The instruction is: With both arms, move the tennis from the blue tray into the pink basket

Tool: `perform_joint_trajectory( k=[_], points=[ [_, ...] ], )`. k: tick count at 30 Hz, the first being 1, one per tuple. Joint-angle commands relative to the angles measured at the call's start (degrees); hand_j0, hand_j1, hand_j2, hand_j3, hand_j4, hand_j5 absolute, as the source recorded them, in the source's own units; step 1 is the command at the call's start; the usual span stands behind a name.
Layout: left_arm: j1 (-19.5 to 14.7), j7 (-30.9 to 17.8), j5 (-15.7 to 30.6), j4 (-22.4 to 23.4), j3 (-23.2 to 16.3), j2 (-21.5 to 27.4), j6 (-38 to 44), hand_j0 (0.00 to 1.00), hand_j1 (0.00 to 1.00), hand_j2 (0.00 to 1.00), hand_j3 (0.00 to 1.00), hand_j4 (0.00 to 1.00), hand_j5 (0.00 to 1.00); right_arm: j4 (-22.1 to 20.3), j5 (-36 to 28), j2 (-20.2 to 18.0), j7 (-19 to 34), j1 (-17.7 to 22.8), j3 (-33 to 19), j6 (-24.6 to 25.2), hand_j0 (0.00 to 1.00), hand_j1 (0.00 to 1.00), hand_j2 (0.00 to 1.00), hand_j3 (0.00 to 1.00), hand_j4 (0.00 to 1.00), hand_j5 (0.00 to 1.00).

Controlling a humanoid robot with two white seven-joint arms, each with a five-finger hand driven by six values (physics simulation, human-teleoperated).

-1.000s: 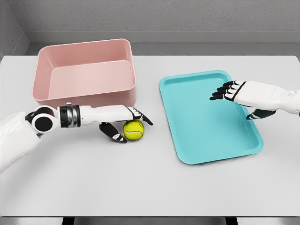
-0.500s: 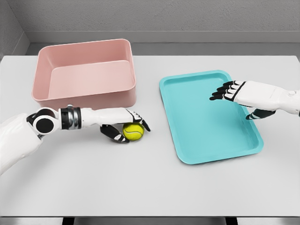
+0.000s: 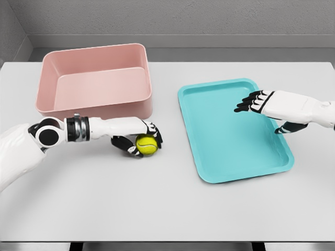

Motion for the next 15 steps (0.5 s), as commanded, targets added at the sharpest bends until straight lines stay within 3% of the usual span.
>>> perform_joint_trajectory(
  k=[1,15],
  points=[
    [0.0,0.03,0.39,-0.2,0.03,-0.1,0.11,0.51,0.51,0.51,0.51,0.51,0.51,-0.01,-0.35,-0.09,-0.06,0.0,-0.04,0.11,1.0,1.0,1.0,1.0,1.0,1.0],
    [-1.49,0.12,1.1,-3.01,0.74,0.42,0.11,0.54,0.54,0.54,0.54,0.54,0.54,-0.01,-0.35,-0.09,0.03,0.0,-0.04,0.11,1.0,1.0,1.0,1.0,1.0,1.0]
  ],
)
